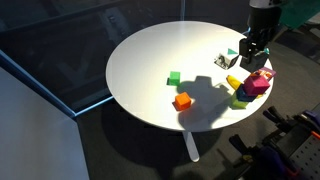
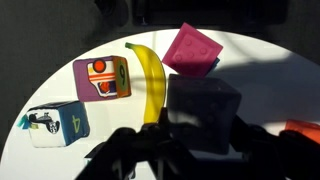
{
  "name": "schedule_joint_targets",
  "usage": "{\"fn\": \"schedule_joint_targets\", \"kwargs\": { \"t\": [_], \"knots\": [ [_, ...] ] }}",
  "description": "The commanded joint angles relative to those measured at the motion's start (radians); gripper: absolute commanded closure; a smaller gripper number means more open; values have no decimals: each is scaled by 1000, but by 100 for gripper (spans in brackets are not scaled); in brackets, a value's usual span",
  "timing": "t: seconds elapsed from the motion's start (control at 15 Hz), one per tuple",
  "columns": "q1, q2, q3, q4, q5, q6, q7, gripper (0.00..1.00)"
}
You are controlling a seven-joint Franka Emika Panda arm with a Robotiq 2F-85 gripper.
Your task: Put the grey building block on the pink building block
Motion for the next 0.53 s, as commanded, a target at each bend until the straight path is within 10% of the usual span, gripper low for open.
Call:
{"fn": "schedule_joint_targets", "kwargs": {
  "t": [0.0,0.47],
  "knots": [
    [-25,-72,17,-66,-4,-3,-23,70],
    [-33,-112,18,-115,8,4,-13,70]
  ]
}}
